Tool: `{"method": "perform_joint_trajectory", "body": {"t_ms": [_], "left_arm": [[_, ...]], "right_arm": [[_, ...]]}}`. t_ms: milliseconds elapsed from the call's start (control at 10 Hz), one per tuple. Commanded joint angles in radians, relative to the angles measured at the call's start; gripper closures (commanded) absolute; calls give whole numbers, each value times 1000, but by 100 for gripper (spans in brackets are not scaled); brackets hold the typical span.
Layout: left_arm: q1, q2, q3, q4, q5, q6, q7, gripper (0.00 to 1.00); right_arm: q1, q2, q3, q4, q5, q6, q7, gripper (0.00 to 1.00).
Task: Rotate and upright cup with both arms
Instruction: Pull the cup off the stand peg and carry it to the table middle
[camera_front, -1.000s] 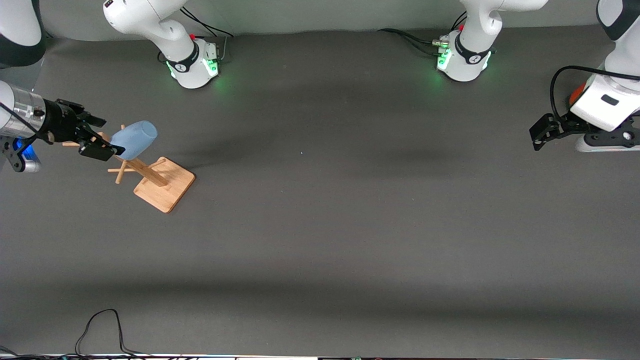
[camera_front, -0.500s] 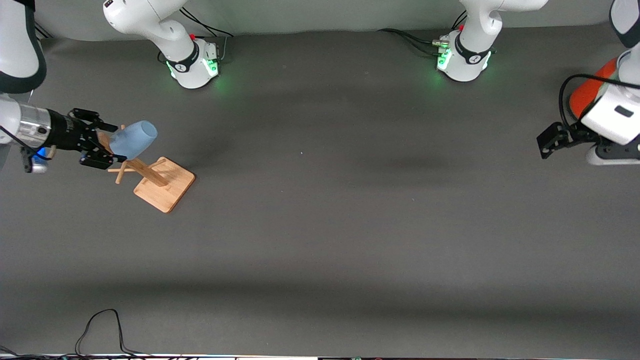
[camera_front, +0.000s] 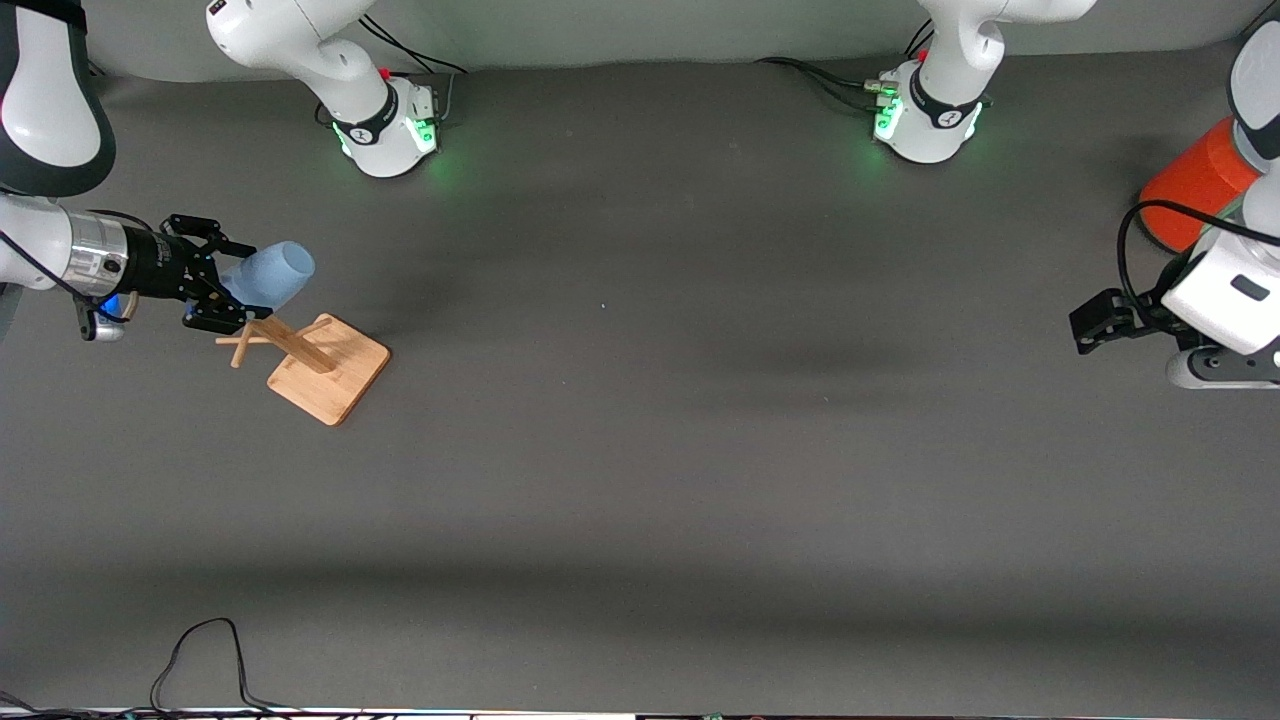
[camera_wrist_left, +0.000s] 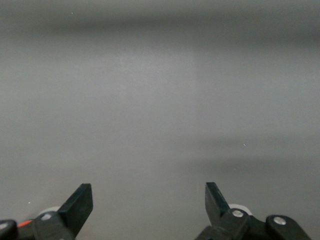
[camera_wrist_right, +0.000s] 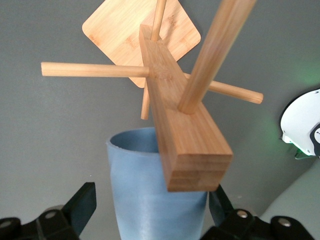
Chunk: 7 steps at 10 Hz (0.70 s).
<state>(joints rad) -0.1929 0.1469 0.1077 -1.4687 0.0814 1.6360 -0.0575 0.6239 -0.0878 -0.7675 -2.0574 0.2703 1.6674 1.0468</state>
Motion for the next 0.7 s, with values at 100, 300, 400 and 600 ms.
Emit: {"method": "perform_joint_trajectory", "body": {"t_ms": [100,300,400,600], "left_arm": [[6,13,6,39,-15,-38,27,0],[6,13,6,39,-17,-41,27,0],[6,13,6,39,-23,-42,27,0],[7,11,6,39,-23,-42,27,0]], "right_arm": [[16,-40,-1,-27,15,21,21,37],[16,-40,2,-21,26,11,30,49],[16,-46,10,-9,32,5,41,49],[17,-53,13,38,78,-47,70,49]]}}
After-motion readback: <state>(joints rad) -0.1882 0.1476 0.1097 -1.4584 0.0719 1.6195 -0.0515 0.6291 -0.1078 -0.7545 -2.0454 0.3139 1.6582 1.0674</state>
